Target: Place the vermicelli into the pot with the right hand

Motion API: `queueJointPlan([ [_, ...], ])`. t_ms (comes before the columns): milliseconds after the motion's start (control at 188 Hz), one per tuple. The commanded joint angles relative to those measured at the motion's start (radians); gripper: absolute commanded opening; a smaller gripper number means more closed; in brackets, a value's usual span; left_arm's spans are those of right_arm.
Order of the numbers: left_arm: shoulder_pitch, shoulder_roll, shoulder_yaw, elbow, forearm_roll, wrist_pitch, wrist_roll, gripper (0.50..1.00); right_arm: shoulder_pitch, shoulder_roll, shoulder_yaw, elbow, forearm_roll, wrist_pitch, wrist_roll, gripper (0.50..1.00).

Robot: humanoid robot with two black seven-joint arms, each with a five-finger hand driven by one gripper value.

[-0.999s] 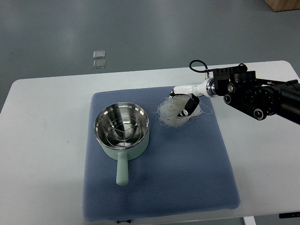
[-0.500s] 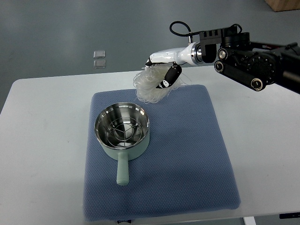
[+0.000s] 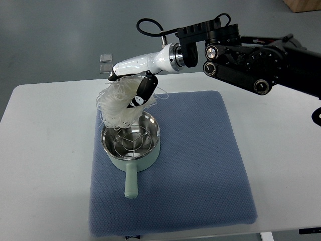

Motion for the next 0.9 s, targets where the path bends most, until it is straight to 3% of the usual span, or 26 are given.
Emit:
queueJointPlan([
  [0,0.0,0.0,0.0,0.0,0.0,0.0,-0.001,1.0,-0.024,0.03,0.0,-0.007,-0.004,-0.003,-0.002,0.5],
  [117,0.0,0.0,0.0,0.0,0.0,0.0,0.0,1.0,-0.064,0.05,-0.003,-0.015,-0.009,-0.012,-0.004,0.509],
  [154,0.0,0.0,0.0,0.0,0.0,0.0,0.0,1.0,-0.073,0.053,-0.002,-0.015,-0.009,-0.021,-0.004,0.576],
  [202,0.0,0.0,0.0,0.0,0.0,0.0,0.0,1.0,-0.081,0.055,-0.002,-0.015,-0.006,-0.029,-0.01,0.627],
  [282,0.0,0.0,0.0,0.0,0.0,0.0,0.0,1.0,-0.092,0.058,-0.002,-0.016,0.005,-0.041,-0.024,0.784],
  [335,0.0,0.0,0.0,0.0,0.0,0.0,0.0,1.0,-0.095,0.058,-0.002,-0.016,0.006,-0.048,-0.024,0.813],
  [425,0.0,0.0,0.0,0.0,0.0,0.0,0.0,1.0,-0.107,0.067,-0.003,-0.016,0.005,-0.055,-0.024,0.905],
  [510,0.0,0.0,0.0,0.0,0.0,0.0,0.0,1.0,-0.109,0.067,-0.002,-0.016,0.006,-0.057,-0.024,0.926],
  [749,0.0,0.0,0.0,0.0,0.0,0.0,0.0,1.0,-0.115,0.044,0.014,-0.021,0.017,-0.112,-0.022,0.926],
  [893,0.0,0.0,0.0,0.0,0.0,0.0,0.0,1.0,-0.124,0.004,0.066,-0.029,0.086,-0.091,-0.024,0.924],
])
